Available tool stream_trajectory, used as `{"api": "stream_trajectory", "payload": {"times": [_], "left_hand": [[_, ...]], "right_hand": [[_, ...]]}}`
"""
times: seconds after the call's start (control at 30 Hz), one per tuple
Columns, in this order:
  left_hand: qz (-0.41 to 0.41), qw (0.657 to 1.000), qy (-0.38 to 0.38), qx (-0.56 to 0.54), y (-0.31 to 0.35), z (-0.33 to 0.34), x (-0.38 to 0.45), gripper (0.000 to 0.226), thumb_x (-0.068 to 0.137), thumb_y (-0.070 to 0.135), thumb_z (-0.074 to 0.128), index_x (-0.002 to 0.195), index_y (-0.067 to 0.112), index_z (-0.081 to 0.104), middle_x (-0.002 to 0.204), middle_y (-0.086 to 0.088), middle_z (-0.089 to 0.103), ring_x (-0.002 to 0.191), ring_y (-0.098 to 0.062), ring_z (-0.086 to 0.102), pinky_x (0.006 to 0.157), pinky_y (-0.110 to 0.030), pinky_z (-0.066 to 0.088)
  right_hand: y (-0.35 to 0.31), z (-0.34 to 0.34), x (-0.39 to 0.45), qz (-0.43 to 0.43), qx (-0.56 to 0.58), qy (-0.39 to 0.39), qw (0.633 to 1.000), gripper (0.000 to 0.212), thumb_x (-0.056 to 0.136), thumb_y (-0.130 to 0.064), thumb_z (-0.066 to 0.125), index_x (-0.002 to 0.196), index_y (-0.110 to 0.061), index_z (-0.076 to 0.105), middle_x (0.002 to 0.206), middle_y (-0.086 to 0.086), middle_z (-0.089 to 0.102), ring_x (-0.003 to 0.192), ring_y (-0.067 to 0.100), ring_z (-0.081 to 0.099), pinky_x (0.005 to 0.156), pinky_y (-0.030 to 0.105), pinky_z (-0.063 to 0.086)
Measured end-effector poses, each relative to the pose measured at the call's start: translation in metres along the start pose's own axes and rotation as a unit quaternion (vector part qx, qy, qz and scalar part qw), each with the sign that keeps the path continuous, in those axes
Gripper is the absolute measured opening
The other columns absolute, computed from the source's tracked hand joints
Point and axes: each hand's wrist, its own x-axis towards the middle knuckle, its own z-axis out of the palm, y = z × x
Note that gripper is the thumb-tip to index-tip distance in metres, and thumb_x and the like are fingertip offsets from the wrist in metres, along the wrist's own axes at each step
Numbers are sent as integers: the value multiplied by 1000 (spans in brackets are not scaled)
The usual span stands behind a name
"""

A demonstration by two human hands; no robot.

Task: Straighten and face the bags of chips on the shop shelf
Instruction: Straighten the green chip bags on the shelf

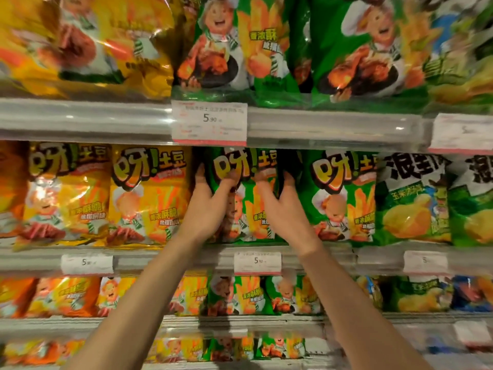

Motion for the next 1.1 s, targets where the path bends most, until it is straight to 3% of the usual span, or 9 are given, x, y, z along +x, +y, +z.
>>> {"api": "stream_trajectory", "payload": {"times": [0.1,0.2,0.37,0.53,0.7,0.77,0.87,0.97,1.1], "left_hand": [[-17,1000,-16,-12,-8,2,17,77,94,62,48,156,27,19,124,10,59,118,-17,57,100,-29,39],[-12,999,-13,-45,-13,8,20,85,86,74,49,155,31,22,137,10,55,126,-15,54,111,-39,40],[-1,996,0,-84,-13,21,16,95,80,81,45,156,29,23,147,4,49,131,-14,48,111,-36,39],[-1,996,25,-84,-18,25,18,89,83,80,42,155,31,27,148,4,49,133,-16,48,112,-40,38],[53,997,45,40,-19,14,14,63,97,68,28,151,55,-2,113,-3,68,91,-12,65,86,-34,48],[95,992,45,76,-22,10,18,53,96,71,26,137,72,-6,132,-15,62,114,-30,63,99,-44,49],[136,986,16,100,-28,16,21,54,105,48,33,151,53,6,158,-7,36,141,-24,38,107,-24,28],[154,983,30,98,-26,19,20,51,107,39,31,154,44,11,160,-3,30,145,-16,27,103,-13,18],[130,987,14,89,-26,17,27,51,106,50,26,154,48,11,164,4,25,151,-14,18,117,-28,18]], "right_hand": [[-1,4,7,25,6,-17,1000,96,79,-84,45,153,-25,26,143,0,51,134,21,47,112,38,36],[-2,2,5,23,22,-36,999,71,93,-70,42,149,-27,30,124,-9,53,118,15,50,96,25,33],[-4,-10,-3,25,38,-19,999,59,100,-60,40,148,-28,31,102,-25,46,90,-6,47,91,19,29],[-2,-5,-4,12,-9,12,1000,59,101,-60,36,148,-25,34,104,-10,56,80,2,52,81,22,32],[6,-5,-4,-44,-41,33,998,74,97,-66,35,158,-37,3,160,2,34,137,23,44,107,32,34],[6,-6,-7,-119,-67,41,990,69,99,-60,37,155,-46,-1,165,-5,19,142,22,36,110,35,34],[9,-4,-5,-170,-165,17,971,57,102,-54,34,153,-49,10,166,-8,4,142,22,31,109,49,40],[12,-2,-2,-202,-207,5,957,38,105,-49,29,142,-43,34,167,-9,2,151,19,11,113,50,35],[11,-1,4,-194,-198,-5,961,33,105,-46,32,137,-44,38,163,-20,-3,150,10,-1,112,38,25]]}}
